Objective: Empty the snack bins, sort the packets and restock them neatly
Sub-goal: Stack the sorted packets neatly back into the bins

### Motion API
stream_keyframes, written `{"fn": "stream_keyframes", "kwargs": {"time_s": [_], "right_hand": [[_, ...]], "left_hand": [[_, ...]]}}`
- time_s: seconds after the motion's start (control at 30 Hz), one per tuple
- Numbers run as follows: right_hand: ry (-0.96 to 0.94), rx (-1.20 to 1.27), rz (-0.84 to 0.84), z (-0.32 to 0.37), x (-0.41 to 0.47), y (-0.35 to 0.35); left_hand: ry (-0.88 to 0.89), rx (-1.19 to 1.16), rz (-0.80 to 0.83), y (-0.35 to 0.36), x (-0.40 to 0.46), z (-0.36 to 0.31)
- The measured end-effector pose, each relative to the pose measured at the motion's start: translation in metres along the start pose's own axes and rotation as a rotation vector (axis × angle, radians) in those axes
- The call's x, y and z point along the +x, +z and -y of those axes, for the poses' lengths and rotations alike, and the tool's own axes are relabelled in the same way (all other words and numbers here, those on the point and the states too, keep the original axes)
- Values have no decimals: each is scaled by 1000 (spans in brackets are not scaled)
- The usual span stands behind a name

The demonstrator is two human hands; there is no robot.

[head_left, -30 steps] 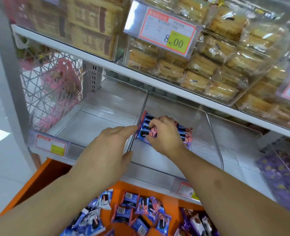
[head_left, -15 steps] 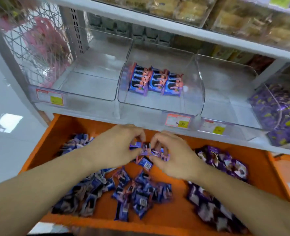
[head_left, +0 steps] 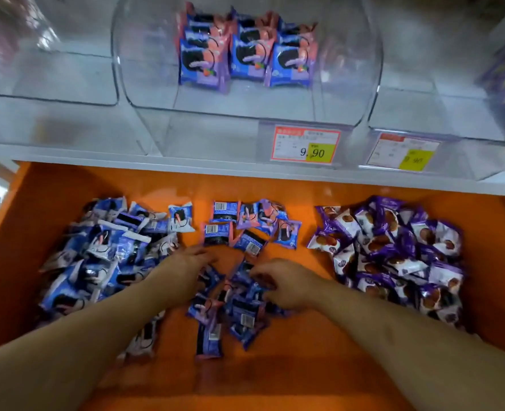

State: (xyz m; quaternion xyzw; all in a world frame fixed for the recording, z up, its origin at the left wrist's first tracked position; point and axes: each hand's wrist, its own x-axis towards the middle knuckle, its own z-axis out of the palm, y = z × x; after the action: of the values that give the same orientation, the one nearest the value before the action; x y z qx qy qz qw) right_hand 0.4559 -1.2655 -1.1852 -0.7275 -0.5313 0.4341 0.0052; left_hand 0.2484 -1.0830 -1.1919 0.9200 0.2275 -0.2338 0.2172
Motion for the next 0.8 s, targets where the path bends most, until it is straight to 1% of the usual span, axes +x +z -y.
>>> {"fn": "stream_keyframes", "kwargs": {"time_s": [0.13, 0.27, 0.4, 0.5, 0.57, 0.67, 0.8], "right_hand": [[4, -8, 27, 1, 13, 3], [36, 41, 12, 3, 15, 5], [94, 180, -35, 7, 6, -9], [127, 256, -80, 14, -8, -35], [141, 295, -118, 23, -20, -55], [131, 346, -134, 43, -42, -88], [47, 384, -177, 76, -92, -130]], "left_hand": [[28, 76, 29, 13, 21, 6], [13, 46, 26, 18, 29, 7], [-14, 31, -5, 11, 22, 2], [-42, 30, -39, -11, 9, -9], [-56, -83, -39, -35, 0, -18], [-67, -369, -57, -80, -18, -33], [-16, -643, -109, -136, -56, -58]]}}
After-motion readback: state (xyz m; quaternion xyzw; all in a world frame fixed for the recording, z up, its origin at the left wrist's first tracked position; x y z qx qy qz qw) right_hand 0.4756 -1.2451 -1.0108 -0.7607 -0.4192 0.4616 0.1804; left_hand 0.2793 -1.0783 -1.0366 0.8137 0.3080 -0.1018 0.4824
